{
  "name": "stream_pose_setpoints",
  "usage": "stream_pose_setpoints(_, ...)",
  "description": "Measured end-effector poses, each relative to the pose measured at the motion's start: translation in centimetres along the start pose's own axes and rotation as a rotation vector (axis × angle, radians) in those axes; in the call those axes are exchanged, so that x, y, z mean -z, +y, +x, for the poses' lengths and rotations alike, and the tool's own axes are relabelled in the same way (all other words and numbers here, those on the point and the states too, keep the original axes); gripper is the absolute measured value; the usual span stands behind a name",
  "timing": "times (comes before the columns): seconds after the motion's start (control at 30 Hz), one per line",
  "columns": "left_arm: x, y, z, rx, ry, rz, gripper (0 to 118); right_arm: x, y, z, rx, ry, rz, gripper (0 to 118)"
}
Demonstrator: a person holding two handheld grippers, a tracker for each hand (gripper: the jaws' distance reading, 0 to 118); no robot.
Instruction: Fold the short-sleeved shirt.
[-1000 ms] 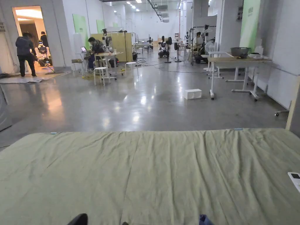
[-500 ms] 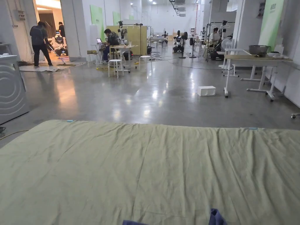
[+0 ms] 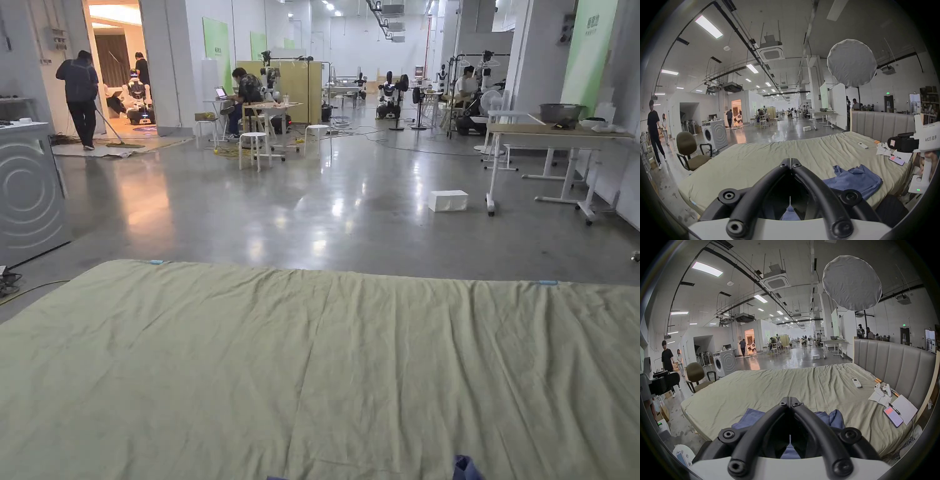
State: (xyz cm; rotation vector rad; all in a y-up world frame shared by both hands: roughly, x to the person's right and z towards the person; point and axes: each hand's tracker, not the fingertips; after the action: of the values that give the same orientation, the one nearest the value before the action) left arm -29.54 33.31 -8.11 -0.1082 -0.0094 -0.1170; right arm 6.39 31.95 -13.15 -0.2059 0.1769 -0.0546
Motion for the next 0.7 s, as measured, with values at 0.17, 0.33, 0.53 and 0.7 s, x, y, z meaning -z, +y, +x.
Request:
stream_pose_setpoints(0.17,0.7,-0.1,-0.3,-0.018,-0.007,-0.019,0,-0.1,0.0,0.1,-0.006,-0.001,0.0,0)
stream_pose_setpoints(0.33,3.8,-1.3,-1.2,-0.101,-0.041,-0.12,0,0.5,-0.7,0.7,-0.003,-0.009,-0.026,0)
stream_pose_setpoints(0.53,9.5,-3.5,-1.4,-0.201,-0.112,-0.169,0,2.1,-2.4,2.5,0.03,-0.037,-0.089,0)
stream_pose_setpoints(0.7,19.5,-7.7,-1.3,-0.245,-0.202,-0.364,50,4.1,-3.7,4.3,0.053,-0.067,-0.157,0)
